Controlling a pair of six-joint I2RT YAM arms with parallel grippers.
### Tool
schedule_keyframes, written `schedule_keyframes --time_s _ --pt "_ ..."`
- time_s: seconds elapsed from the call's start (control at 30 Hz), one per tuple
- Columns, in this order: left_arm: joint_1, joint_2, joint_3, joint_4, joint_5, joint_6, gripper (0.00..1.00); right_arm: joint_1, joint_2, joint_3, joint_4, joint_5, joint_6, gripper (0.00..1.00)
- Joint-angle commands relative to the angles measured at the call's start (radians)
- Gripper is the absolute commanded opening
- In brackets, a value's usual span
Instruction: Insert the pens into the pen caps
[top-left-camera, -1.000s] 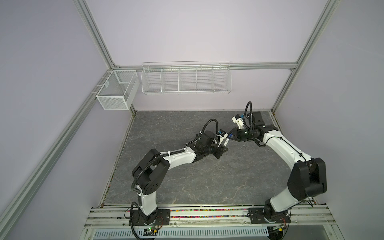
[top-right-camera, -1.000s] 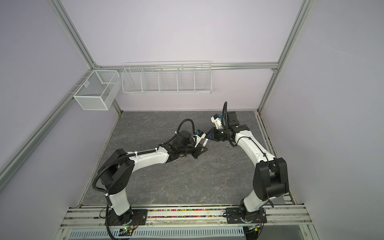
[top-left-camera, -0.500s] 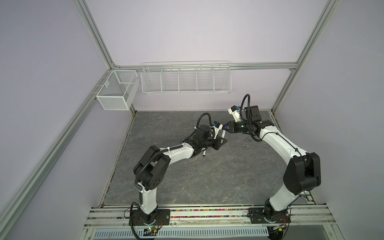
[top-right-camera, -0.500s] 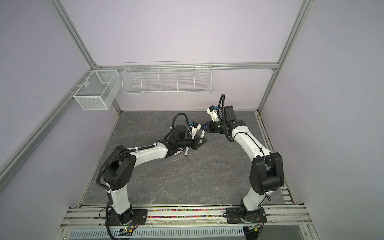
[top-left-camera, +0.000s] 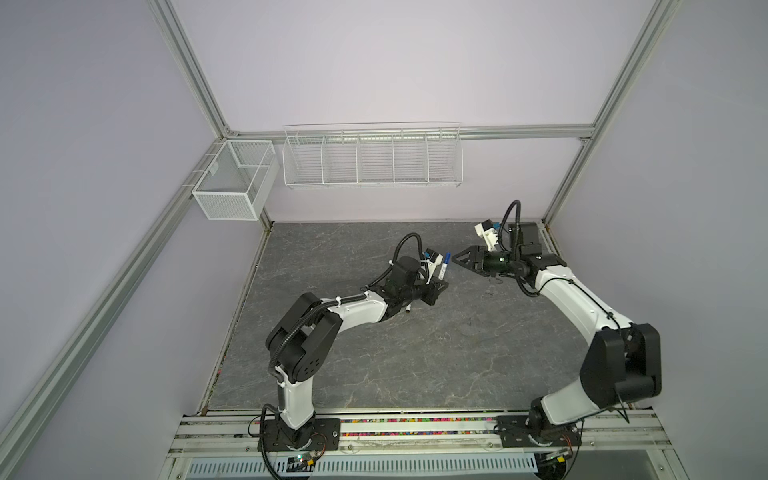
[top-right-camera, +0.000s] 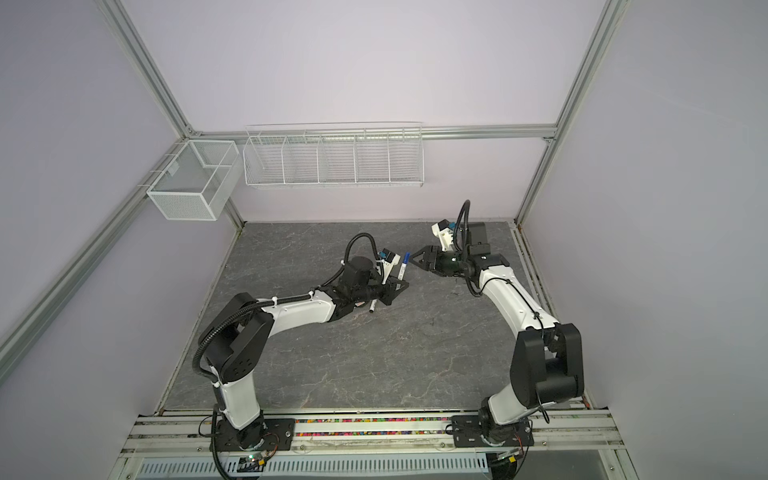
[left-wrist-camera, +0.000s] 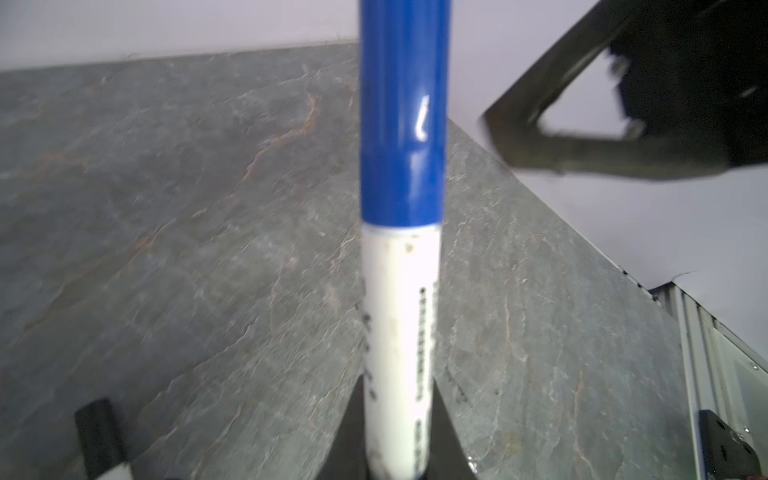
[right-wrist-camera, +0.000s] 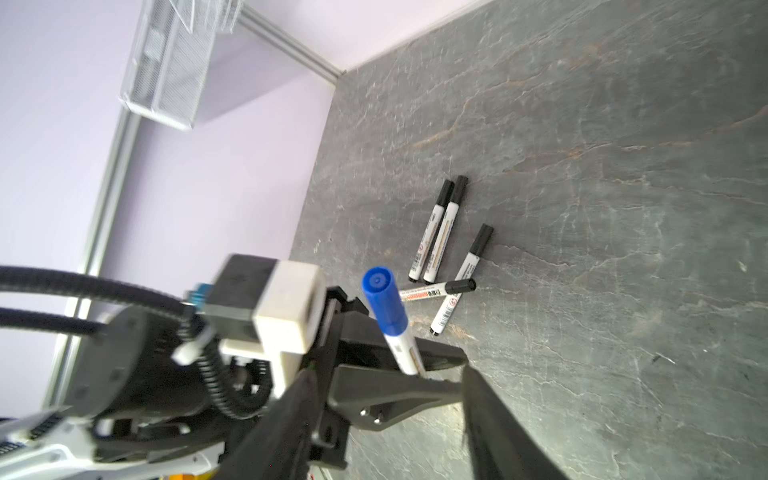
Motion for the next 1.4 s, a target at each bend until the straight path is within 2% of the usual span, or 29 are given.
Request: schedule_keyframes --time_s 0.0,0.2,0.37,0.5,0.6,0.63,0.7,0.77,0.87,1.2,1.27,1.37 --pt "0.002 -0.002 -0.056 0.036 -0.071 -0.037 0.00 -0.040 -0.068 -0.022 0.089 0.022 0.098 0.66" --pt "0.010 0.030 -0.025 -0.112 -0.103 -0.008 0.00 -0.111 -0.146 -0.110 0.104 0.189 0.133 0.67" --pt "0.010 0.070 0.039 -0.273 -0.106 0.032 0.00 -0.134 -0.149 -0.126 0.082 0.204 0.136 0.66" --pt "0.016 0.141 0.162 -0.512 -0.117 0.051 0.00 -0.141 -0.142 -0.120 0.075 0.206 0.135 0.66" --pt "0.019 0.186 0.203 -0.581 -0.112 0.055 0.00 -0.141 -0.137 -0.122 0.072 0.207 0.136 0.66" --pt "0.019 0.197 0.212 -0.593 -0.107 0.053 0.02 -0.141 -0.135 -0.123 0.071 0.208 0.137 0.66" --pt "0.021 0.211 0.221 -0.608 -0.107 0.052 0.21 -0.141 -0.131 -0.125 0.069 0.209 0.138 0.66" --pt "0.021 0.219 0.230 -0.624 -0.116 0.053 0.27 -0.143 -0.132 -0.128 0.069 0.210 0.142 0.66" --pt "0.021 0.213 0.222 -0.627 -0.133 0.055 0.43 -0.141 -0.129 -0.128 0.067 0.212 0.140 0.66" --pt "0.021 0.166 0.217 -0.612 -0.126 0.074 0.48 -0.160 -0.132 -0.125 0.023 0.249 0.117 0.66" --pt "0.019 0.131 0.205 -0.583 -0.113 0.080 0.50 -0.174 -0.148 -0.125 -0.012 0.313 0.092 0.66" --pt "0.019 0.038 0.165 -0.506 -0.101 0.078 0.54 -0.190 -0.186 -0.137 -0.072 0.473 0.028 0.67"
